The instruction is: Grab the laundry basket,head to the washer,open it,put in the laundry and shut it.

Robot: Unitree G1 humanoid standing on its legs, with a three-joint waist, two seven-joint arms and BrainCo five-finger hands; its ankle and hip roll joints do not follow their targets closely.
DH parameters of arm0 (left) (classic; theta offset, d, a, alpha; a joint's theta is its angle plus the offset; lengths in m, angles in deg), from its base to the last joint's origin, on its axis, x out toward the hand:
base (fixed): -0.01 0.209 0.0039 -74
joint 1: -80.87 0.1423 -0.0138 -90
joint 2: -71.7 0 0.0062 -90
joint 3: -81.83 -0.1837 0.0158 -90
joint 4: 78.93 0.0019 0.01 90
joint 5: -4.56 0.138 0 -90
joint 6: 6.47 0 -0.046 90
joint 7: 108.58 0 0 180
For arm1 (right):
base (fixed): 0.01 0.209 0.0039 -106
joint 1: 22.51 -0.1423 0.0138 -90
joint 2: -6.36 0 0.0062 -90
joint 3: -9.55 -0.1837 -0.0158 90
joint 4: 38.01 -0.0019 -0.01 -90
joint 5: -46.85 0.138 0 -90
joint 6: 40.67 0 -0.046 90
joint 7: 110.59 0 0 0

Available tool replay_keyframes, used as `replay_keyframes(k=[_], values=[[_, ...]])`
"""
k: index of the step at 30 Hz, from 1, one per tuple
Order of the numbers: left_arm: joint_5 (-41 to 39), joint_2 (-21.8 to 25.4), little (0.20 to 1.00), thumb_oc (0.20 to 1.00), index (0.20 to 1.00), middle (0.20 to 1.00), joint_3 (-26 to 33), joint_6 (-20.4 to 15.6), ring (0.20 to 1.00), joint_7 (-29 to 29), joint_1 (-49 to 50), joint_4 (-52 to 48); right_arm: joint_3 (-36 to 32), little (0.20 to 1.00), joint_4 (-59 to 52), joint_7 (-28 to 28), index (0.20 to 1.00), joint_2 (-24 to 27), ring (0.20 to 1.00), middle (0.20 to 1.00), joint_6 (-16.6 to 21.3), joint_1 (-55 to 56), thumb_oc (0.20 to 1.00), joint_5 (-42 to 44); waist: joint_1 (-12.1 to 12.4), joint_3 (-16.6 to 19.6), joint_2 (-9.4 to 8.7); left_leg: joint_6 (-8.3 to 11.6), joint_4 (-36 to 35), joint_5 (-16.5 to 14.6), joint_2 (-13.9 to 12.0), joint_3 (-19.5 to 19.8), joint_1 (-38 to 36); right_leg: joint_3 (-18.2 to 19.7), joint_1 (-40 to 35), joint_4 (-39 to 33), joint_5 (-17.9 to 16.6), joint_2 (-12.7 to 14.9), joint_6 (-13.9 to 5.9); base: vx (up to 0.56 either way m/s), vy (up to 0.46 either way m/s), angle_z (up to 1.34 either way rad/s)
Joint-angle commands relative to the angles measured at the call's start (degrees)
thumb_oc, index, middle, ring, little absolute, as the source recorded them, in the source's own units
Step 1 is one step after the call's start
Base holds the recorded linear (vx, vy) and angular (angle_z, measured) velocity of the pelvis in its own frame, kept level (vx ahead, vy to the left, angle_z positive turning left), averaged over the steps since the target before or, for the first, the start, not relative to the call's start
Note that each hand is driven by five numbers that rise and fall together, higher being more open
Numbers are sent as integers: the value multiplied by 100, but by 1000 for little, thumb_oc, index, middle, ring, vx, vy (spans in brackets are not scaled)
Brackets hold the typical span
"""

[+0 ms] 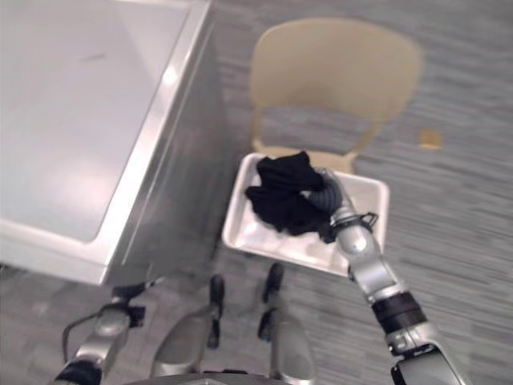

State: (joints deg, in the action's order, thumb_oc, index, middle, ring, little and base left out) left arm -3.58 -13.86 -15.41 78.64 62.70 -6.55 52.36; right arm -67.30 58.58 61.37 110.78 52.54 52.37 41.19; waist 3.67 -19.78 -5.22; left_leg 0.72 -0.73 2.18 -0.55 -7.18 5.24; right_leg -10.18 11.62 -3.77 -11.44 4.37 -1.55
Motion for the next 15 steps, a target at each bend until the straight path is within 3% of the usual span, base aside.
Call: replay_keyframes(k=[1, 2, 3, 7, 9, 10, 12, 15], values=[[329, 80, 1000, 1000, 1000, 1000, -234, -96, 1000, 120, -8, -106, -122, 200, -471, 315, 200, 47, 200, 200, 497, 116, 200, 428, 45, 407, 311, 82, 169, -90, -180, 457, 366, -63, -258, 1538, 1611, 445, -755, -30, 41, -13], [329, 80, 1000, 1000, 1000, 1000, -235, -96, 1000, 120, -8, -106, -123, 200, -472, 316, 200, 47, 200, 200, 497, 116, 200, 428, 45, 411, 311, 82, 170, -89, -181, 457, 371, -63, -254, 1538, 1610, 444, -755, -133, -28, 7], [395, 176, 1000, 1000, 1000, 1000, -216, -99, 1000, 113, 26, -354, -335, 200, -994, 525, 200, -47, 200, 200, 617, 525, 200, 622, -10, 496, 317, 34, 366, -73, -154, 628, 376, 331, -537, 2472, 1885, 262, -746, -114, -42, 11], [307, 234, 1000, 1000, 1000, 1000, -217, -127, 1000, 105, 84, -615, -410, 200, -1182, 607, 200, -236, 200, 200, 664, 757, 200, 718, 111, 737, 250, 102, 362, 127, -150, 901, 518, 730, -820, 2963, 1836, 16, -736, -184, -163, 64], [252, 243, 1000, 1000, 1000, 1000, -229, -136, 1000, 109, 69, -722, -364, 200, -1150, 607, 200, -258, 200, 200, 652, 737, 200, 747, 168, 794, 253, 179, 337, 243, -201, 962, 607, 751, -951, 2783, 1940, -38, -661, -257, -208, 55], [143, 257, 1000, 1000, 1000, 1000, -249, -152, 1000, 114, 116, -1038, -287, 200, -1050, 577, 200, -373, 200, 200, 647, 612, 200, 949, 313, 855, 251, 423, 254, 592, -309, 1064, 922, 744, -1381, 2034, 2615, -294, -397, -384, -263, 46], [41, 214, 1000, 1000, 1000, 1000, -233, -154, 1000, 98, 117, -1249, -176, 200, -913, 488, 200, -407, 200, 200, 669, 450, 200, 1110, 392, 848, 344, 608, 56, 886, -434, 1112, 1141, 709, -1448, 1544, 2736, -520, -222, -443, -288, 24], [-52, 79, 1000, 1000, 1000, 1000, -218, -161, 1000, 67, 118, -1538, -77, 200, -807, 452, 200, -414, 200, 200, 644, 308, 200, 1198, 304, 680, 452, 663, -194, 802, -602, 780, 1202, 461, -1399, 1390, 2675, -577, -162, -346, -128, 41]])
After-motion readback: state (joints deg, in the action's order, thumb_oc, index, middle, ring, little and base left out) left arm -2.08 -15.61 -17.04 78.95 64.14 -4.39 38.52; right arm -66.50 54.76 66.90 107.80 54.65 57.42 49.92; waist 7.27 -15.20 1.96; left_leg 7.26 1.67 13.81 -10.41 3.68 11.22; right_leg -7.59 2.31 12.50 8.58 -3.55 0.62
